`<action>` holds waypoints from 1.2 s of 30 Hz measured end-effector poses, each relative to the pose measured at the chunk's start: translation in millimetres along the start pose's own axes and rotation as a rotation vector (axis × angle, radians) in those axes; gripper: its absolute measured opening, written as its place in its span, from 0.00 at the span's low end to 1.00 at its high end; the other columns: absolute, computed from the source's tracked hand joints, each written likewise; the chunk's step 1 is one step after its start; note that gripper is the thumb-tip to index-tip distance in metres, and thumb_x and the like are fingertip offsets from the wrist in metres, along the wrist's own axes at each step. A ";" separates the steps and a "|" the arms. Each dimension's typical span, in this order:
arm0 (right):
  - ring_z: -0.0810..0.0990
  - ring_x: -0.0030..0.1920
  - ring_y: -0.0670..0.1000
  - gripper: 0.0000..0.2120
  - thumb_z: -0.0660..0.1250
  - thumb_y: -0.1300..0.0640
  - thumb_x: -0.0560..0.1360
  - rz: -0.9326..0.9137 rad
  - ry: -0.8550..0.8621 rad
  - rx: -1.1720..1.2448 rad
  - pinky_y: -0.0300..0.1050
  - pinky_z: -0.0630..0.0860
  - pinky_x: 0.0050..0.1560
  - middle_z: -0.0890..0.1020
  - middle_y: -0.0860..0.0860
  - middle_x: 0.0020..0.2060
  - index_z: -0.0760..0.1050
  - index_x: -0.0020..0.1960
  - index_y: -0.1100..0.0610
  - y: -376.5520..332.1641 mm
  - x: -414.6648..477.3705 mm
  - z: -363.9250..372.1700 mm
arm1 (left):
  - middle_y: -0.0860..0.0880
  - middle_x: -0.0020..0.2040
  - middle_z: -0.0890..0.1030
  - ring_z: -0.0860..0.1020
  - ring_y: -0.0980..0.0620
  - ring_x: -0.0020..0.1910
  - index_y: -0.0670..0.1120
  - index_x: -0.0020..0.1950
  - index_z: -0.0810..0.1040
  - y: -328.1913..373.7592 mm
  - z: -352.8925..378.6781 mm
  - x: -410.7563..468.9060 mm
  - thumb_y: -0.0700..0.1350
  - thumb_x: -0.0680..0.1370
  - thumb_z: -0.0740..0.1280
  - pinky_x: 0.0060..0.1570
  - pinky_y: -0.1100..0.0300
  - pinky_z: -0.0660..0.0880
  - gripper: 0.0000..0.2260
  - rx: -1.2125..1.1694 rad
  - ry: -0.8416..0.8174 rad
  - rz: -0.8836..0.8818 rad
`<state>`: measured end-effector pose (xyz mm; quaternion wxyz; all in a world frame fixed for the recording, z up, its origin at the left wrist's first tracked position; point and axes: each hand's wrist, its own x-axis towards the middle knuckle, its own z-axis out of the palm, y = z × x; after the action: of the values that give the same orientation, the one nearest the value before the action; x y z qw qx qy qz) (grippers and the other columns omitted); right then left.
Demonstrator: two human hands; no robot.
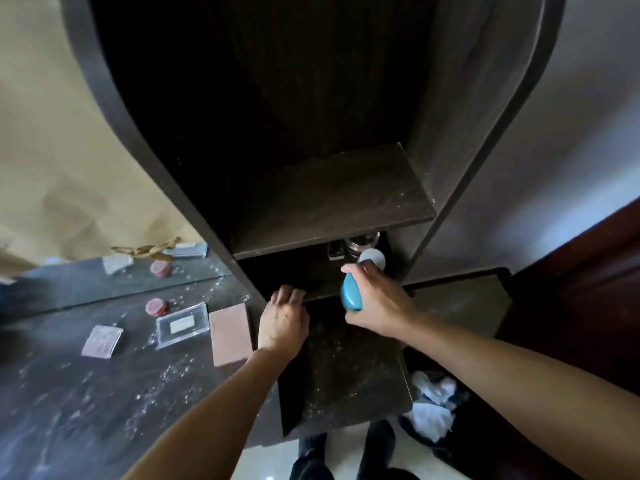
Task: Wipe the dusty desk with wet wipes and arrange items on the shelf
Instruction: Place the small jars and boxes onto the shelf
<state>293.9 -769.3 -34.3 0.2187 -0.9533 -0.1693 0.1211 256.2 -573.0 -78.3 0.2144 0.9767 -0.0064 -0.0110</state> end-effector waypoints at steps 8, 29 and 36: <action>0.71 0.62 0.58 0.39 0.73 0.53 0.67 -0.145 -0.043 -0.117 0.51 0.74 0.57 0.66 0.53 0.63 0.58 0.73 0.48 -10.2 49.8 9.3 | 0.42 0.56 0.75 0.73 0.41 0.56 0.43 0.63 0.73 -0.3 -14.5 -21.9 0.41 0.74 0.63 0.51 0.49 0.73 0.17 0.018 0.054 -0.195; 0.75 0.56 0.53 0.16 0.68 0.54 0.71 -0.381 0.177 -0.147 0.49 0.77 0.41 0.75 0.49 0.57 0.75 0.59 0.53 -51.7 10.7 32.8 | 0.47 0.59 0.72 0.73 0.44 0.58 0.46 0.61 0.73 -40.2 -46.1 -91.8 0.46 0.77 0.61 0.50 0.51 0.73 0.13 0.087 -0.065 -0.345; 0.77 0.53 0.52 0.12 0.65 0.54 0.74 -0.438 0.061 -0.140 0.48 0.75 0.43 0.78 0.48 0.52 0.76 0.56 0.54 -138.3 -10.4 87.9 | 0.47 0.59 0.72 0.74 0.45 0.58 0.47 0.63 0.72 -123.5 -90.2 -156.6 0.47 0.77 0.63 0.54 0.50 0.75 0.15 0.109 -0.054 -0.387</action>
<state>220.4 -623.0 -46.3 0.1784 -0.9098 -0.3736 0.0296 102.8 -420.3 -45.2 0.1549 0.9692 0.1752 -0.0776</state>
